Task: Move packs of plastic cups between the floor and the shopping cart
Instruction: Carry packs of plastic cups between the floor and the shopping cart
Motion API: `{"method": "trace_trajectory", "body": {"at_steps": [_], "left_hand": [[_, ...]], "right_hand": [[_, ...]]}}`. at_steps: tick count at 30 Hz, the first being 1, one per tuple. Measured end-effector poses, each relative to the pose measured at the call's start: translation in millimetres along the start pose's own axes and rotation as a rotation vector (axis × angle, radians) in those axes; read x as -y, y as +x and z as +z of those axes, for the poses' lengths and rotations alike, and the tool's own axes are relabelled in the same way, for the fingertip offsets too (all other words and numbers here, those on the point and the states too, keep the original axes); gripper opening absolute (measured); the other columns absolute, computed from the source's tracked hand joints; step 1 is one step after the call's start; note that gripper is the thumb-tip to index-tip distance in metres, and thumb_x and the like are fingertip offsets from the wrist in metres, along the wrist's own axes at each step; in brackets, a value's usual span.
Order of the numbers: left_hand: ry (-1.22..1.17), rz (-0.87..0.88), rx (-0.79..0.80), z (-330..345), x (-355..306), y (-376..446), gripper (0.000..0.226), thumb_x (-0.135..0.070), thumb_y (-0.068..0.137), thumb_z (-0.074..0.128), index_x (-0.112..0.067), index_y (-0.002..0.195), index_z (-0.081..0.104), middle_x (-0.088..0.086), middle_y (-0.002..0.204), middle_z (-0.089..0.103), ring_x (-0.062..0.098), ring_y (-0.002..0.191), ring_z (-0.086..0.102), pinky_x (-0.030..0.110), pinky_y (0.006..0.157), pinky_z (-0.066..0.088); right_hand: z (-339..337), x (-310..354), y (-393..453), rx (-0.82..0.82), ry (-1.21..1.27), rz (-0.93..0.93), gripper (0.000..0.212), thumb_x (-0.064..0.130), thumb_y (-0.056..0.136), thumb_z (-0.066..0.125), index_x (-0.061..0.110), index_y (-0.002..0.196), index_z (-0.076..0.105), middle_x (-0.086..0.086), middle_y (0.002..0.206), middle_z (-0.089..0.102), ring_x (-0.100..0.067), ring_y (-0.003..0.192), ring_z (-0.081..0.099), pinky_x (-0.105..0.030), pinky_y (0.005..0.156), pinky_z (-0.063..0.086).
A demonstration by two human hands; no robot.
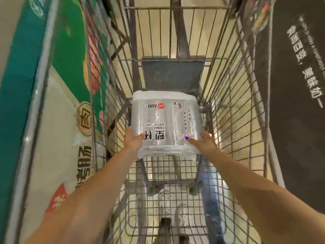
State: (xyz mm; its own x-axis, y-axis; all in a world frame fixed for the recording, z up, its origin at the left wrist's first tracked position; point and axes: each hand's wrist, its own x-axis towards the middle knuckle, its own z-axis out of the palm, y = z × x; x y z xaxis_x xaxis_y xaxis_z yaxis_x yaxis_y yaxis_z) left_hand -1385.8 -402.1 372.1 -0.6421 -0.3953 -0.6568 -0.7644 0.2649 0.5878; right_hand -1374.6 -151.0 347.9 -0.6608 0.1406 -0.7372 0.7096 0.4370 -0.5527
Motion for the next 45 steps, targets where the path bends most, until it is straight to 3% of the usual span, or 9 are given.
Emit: {"method": "trace_trajectory", "body": {"at_steps": [7,11,14,17,22,25,29,35,45], "left_hand": [[0.142,0.009,-0.037,3.6,6.2,31.9,0.053,-0.017,0.09,0.066,-0.013,0.138,0.043,0.011,0.132,0.056,0.03,0.122,0.054,0.041,0.105,0.043],[0.258,0.087,-0.068,2.8,-0.6,23.7,0.053,-0.019,0.092,0.064,-0.011,0.138,0.039,0.012,0.135,0.054,0.032,0.124,0.051,0.04,0.103,0.04],[0.261,0.223,-0.057,-2.7,-22.4,5.1,0.06,-0.035,0.087,0.069,-0.014,0.136,0.041,0.009,0.13,0.057,0.03,0.12,0.054,0.038,0.098,0.042],[0.307,0.38,-0.029,-11.4,-52.9,-10.8,0.079,-0.064,0.075,0.064,-0.018,0.136,0.043,0.006,0.131,0.058,0.028,0.122,0.054,0.045,0.104,0.044],[0.875,0.822,-0.015,-34.5,-132.0,-67.8,0.094,-0.061,0.087,0.055,-0.017,0.156,0.009,0.005,0.162,0.012,0.024,0.149,0.014,0.039,0.121,0.015],[1.086,1.075,-0.005,-46.3,-175.8,-115.2,0.1,-0.067,0.082,0.057,-0.019,0.155,0.007,0.005,0.162,0.011,0.025,0.149,0.014,0.043,0.12,0.018],[1.212,1.313,-0.02,-51.0,-232.3,-191.8,0.103,-0.075,0.077,0.055,-0.022,0.154,0.012,0.003,0.162,0.014,0.026,0.147,0.017,0.046,0.12,0.018],[1.287,1.593,0.006,-21.1,-273.2,-310.1,0.107,-0.083,0.073,0.047,-0.023,0.154,0.01,0.004,0.163,0.01,0.027,0.147,0.017,0.047,0.119,0.019],[1.2,2.069,0.277,128.6,-205.3,-572.8,0.118,-0.093,0.058,0.02,-0.023,0.152,0.027,0.004,0.159,0.025,0.028,0.144,0.028,0.046,0.115,0.028]], "right_hand": [[14.5,3.8,22.7,-0.047,-0.031,-0.014,0.087,0.043,0.084,0.074,0.024,0.153,0.025,-0.003,0.155,0.034,-0.029,0.135,0.042,-0.035,0.102,0.042],[12.7,9.3,13.1,-0.105,-0.129,-0.124,0.099,0.048,0.079,0.075,0.029,0.155,0.014,0.002,0.157,0.029,-0.026,0.14,0.036,-0.045,0.111,0.038],[5.2,23.4,-6.0,-0.189,-0.067,-0.282,0.097,0.041,0.073,0.083,0.034,0.15,0.024,0.007,0.145,0.041,-0.018,0.132,0.042,-0.047,0.112,0.037],[-9.8,42.8,-27.4,-0.256,-0.176,-0.411,0.098,0.053,0.071,0.079,0.034,0.15,0.024,0.007,0.146,0.041,-0.017,0.134,0.039,-0.046,0.113,0.036],[-56.2,84.2,-74.5,-0.328,-0.323,-0.555,0.1,0.07,0.066,0.071,0.032,0.147,0.028,0.003,0.146,0.042,-0.021,0.136,0.038,-0.045,0.115,0.033],[-94.9,98.9,-123.2,-0.401,-0.571,-0.685,0.103,0.067,0.076,0.066,0.026,0.155,0.014,-0.001,0.161,0.021,-0.022,0.148,0.016,-0.035,0.122,0.005],[-153.2,97.8,-192.8,-0.546,-0.694,-0.672,0.101,0.074,0.081,0.052,0.027,0.156,0.005,-0.002,0.164,0.007,-0.026,0.151,0.006,-0.044,0.123,0.005],[-242.0,44.9,-314.4,-0.786,-0.676,-0.537,0.109,0.086,0.07,0.031,0.025,0.157,0.009,-0.001,0.164,0.013,-0.027,0.151,0.011,-0.044,0.122,0.013],[-312.3,-173.8,-581.0,-1.21,-0.503,-0.142,0.103,0.083,0.07,0.035,0.031,0.156,0.011,0.006,0.164,0.008,-0.021,0.152,0.002,-0.047,0.121,0.002]]}}
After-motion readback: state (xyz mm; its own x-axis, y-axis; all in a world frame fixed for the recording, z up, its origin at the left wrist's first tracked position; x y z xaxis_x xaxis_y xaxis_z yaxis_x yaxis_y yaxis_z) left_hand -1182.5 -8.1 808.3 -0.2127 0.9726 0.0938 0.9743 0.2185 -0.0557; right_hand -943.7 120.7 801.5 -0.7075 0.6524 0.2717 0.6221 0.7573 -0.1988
